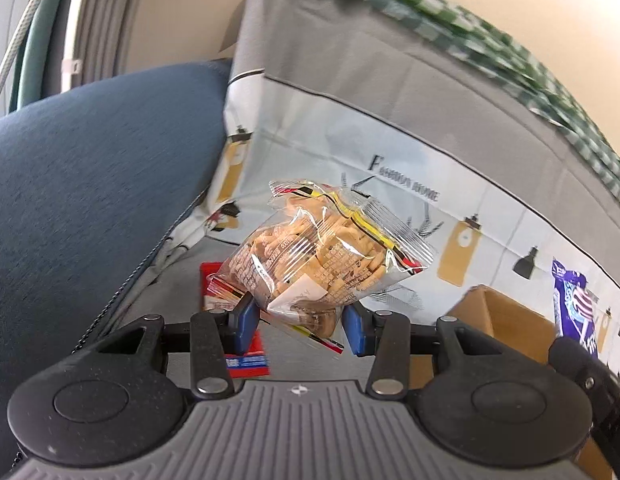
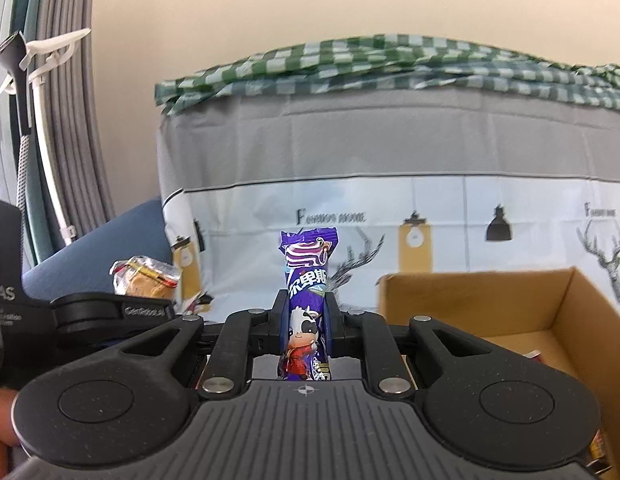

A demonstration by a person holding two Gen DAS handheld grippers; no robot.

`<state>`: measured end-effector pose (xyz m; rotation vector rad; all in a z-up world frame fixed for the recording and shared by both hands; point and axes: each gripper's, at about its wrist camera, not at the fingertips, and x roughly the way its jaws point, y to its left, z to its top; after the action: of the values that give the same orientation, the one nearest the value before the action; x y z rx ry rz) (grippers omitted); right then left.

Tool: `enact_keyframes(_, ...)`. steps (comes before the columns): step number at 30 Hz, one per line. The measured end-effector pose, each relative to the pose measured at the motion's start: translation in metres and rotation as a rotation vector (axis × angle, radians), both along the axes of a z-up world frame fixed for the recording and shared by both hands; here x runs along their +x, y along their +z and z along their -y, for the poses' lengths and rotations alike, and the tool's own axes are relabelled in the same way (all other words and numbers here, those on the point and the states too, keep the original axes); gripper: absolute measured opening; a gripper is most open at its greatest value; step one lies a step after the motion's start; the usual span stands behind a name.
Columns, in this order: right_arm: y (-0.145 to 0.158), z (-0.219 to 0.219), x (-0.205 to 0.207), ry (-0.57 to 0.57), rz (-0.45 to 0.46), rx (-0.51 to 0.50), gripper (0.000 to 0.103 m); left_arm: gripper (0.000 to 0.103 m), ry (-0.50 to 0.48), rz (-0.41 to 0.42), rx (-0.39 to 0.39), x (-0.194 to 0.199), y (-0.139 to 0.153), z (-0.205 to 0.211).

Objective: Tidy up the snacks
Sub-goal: 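Lift the cracker bag and chocolate bar and carry them over the box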

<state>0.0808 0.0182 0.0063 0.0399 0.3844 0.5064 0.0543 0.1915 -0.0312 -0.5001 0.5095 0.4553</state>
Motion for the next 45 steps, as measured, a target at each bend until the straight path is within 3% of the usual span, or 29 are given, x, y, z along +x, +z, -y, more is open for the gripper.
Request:
enact_keyframes(10,0.004,0.047,0.012,-0.065,0.032,-0.028,0.017,0.049,-0.124,0.113,0.105,0.004,0.021,0.057)
enact_keyframes(31,-0.002,0.117,0.031,-0.214,0.107,-0.093,0.017,0.049,-0.38,0.338,0.185,0.009,0.04,0.159)
enact_keyframes(45,0.003,0.137,0.026,-0.298,0.2,-0.084,0.016,0.049,-0.422,0.362,0.18,0.018,0.04,0.181)
